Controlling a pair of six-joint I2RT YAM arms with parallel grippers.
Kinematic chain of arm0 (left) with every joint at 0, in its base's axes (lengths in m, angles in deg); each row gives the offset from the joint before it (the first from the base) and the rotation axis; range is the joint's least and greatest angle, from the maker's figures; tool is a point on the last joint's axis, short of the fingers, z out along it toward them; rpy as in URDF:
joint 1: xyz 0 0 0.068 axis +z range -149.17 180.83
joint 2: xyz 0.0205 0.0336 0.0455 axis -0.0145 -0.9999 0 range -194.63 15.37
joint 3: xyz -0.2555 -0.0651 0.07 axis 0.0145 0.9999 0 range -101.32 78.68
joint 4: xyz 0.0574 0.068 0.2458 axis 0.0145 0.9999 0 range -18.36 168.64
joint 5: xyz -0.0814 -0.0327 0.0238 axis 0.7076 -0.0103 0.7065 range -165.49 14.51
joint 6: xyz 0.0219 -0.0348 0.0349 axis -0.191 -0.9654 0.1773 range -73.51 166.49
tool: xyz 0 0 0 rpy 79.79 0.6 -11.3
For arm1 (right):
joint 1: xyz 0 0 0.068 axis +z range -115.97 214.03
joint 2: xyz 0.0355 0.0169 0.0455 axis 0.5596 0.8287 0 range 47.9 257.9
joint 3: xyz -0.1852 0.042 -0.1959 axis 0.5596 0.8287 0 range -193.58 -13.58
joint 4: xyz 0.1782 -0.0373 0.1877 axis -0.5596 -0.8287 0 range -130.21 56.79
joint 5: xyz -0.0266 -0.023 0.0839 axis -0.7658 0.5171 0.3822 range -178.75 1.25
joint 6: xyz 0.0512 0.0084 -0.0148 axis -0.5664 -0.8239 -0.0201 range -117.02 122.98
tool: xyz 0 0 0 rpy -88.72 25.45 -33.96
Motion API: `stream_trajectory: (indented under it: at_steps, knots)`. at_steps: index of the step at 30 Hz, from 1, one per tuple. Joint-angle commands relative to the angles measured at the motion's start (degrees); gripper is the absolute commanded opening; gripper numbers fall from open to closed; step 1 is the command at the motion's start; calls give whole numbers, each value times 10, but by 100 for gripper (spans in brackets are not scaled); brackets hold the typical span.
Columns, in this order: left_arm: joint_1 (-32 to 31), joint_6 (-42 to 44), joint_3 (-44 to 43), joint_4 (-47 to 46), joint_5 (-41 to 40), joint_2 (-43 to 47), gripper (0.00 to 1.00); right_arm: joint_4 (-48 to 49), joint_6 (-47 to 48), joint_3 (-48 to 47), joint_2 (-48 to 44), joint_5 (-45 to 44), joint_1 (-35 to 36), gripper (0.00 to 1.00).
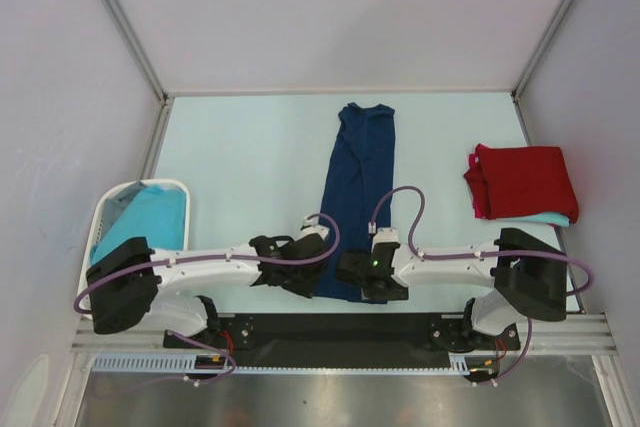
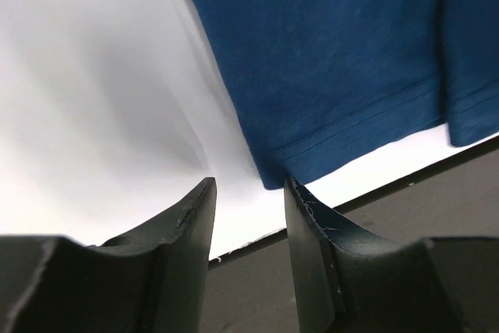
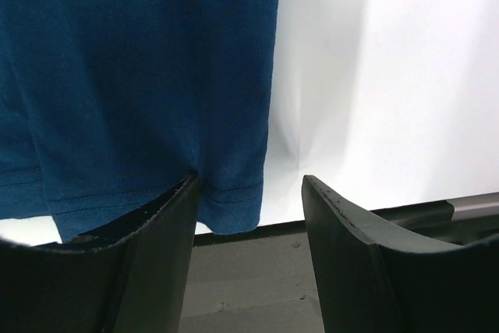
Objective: Fold and stack the t-shirts
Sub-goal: Grab the bottom of the folded rectangular tshirt with both arms
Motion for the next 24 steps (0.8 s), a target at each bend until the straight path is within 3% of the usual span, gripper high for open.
stream_trajectory:
  at_steps: [1,24]
  knots:
    - [-2,-1,-39,21,-39,27,47,-4,-1,5,1,-7,-2,60]
    - [-1,20,-33,-40,12,-50,42,7,31,0,7,-1,-26,59]
